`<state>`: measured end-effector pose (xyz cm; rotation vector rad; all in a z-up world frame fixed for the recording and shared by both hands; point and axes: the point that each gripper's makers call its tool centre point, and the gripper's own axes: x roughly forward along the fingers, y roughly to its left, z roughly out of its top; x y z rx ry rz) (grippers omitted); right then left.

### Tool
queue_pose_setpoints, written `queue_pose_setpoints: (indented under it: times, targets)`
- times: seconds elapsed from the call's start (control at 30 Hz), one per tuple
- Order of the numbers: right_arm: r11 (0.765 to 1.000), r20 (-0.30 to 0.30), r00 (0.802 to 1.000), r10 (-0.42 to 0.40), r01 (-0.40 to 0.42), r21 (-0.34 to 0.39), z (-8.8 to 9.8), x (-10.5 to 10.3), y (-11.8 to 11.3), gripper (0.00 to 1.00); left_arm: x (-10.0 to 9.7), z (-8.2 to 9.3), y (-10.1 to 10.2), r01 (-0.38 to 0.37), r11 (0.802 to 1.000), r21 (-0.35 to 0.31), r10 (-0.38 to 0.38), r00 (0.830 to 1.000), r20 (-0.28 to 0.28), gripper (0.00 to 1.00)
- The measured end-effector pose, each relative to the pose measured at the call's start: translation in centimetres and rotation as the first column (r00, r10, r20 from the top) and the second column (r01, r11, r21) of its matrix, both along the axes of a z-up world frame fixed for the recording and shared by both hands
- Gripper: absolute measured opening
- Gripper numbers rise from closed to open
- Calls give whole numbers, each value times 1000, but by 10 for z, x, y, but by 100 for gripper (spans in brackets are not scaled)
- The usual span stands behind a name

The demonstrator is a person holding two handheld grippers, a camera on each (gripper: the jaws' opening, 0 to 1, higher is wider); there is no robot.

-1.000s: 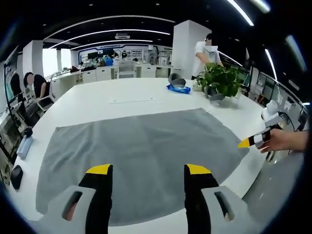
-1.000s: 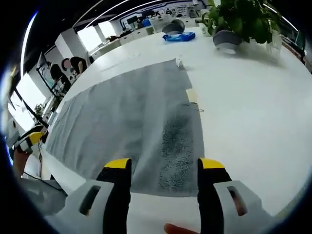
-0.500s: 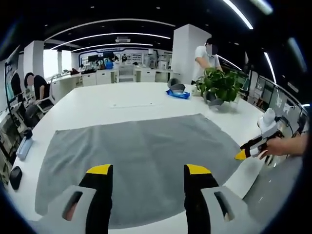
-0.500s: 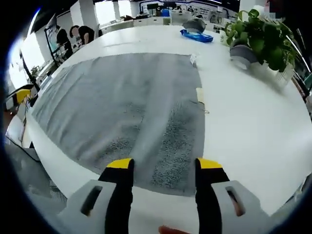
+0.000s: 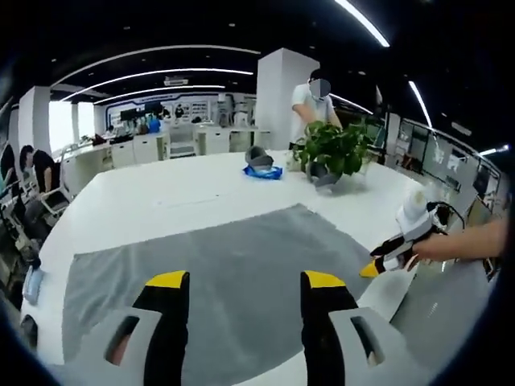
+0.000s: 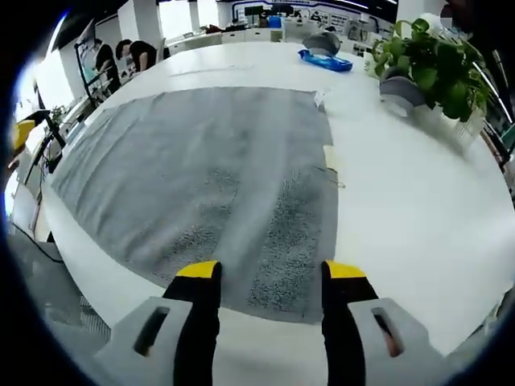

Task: Fold the towel on the table until its edges align and the towel forms a compact rectangular stack.

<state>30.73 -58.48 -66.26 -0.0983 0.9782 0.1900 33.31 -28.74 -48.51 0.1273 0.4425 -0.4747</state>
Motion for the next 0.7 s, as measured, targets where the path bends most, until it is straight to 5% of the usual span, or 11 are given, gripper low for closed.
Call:
queue_pose_setpoints:
  times: [0.13, 0.27, 0.7]
  targets:
    - [1000, -8, 1000, 4, -4, 0, 0, 0, -1, 49, 12, 19, -29, 61, 998, 6, -61, 998, 1, 58]
    - [1000, -12, 1000, 3, -2, 18, 0, 0, -2, 49, 25, 35, -64, 117, 990, -79, -118, 993, -8, 58]
    - [980, -12, 993, -121, 122, 158, 6, 4, -11, 39, 65, 44, -134, 260, 964, -59, -261, 965, -7, 55]
